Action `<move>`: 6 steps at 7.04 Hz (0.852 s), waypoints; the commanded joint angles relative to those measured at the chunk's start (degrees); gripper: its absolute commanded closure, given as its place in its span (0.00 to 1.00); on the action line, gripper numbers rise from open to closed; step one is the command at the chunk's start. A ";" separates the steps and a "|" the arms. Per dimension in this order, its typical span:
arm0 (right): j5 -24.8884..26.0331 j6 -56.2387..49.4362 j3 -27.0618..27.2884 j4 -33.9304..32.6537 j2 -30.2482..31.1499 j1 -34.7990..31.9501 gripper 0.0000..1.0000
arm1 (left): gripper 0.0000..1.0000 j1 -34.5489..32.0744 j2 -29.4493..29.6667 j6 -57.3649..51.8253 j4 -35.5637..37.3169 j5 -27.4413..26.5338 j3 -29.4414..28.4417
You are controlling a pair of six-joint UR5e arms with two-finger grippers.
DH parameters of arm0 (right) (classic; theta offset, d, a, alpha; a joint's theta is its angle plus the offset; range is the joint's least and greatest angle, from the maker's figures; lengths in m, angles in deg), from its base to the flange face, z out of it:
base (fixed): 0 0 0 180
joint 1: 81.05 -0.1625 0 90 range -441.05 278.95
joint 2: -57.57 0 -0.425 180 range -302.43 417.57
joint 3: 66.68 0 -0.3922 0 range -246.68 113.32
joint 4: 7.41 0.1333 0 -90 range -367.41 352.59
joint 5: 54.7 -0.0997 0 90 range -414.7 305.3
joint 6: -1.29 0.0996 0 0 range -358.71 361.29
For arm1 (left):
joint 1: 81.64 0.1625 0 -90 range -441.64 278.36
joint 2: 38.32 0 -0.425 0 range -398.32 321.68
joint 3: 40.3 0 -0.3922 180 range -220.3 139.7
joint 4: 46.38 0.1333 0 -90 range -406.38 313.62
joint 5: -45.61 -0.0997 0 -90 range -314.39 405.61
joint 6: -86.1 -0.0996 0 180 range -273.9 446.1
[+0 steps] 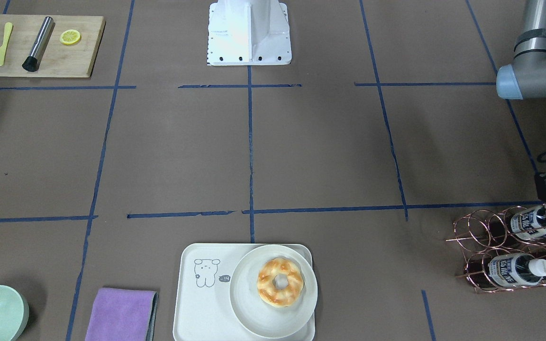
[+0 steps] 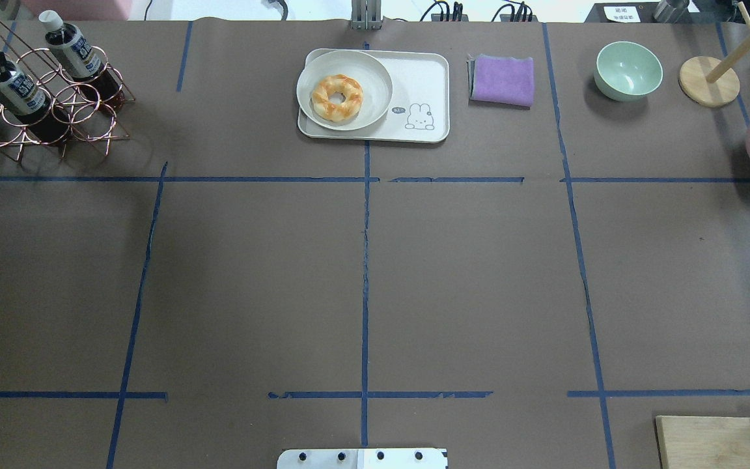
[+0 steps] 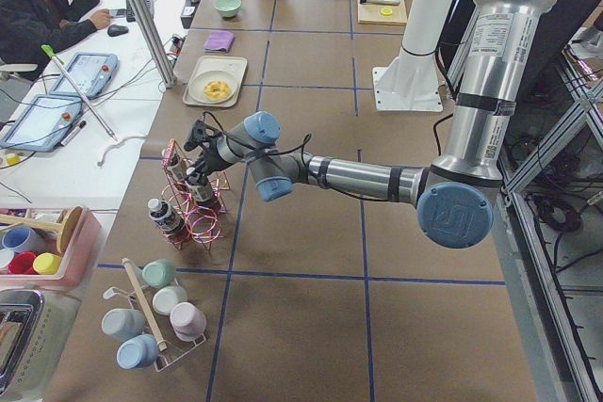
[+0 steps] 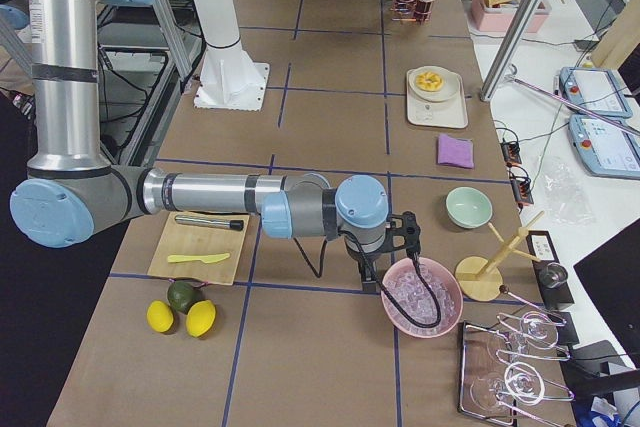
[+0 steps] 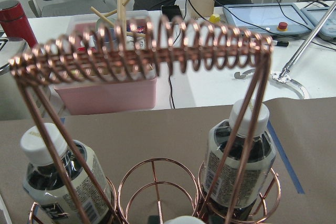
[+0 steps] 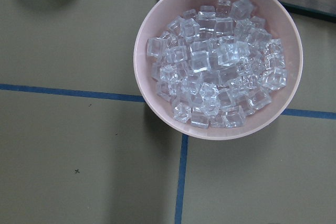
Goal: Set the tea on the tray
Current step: 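Reach the left gripper into the copper rack and grasp a dark tea bottle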
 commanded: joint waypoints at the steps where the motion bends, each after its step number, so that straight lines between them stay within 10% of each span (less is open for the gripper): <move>1: 0.00 0.03 -0.09 0.00 0.00 0.00 0.00 | 1.00 -2.91 0.08 -0.20 0.34 2.25 0.01; 6: 0.00 0.03 -0.18 -0.09 0.09 0.00 0.00 | 1.00 -8.00 -0.09 -0.20 3.57 7.43 6.13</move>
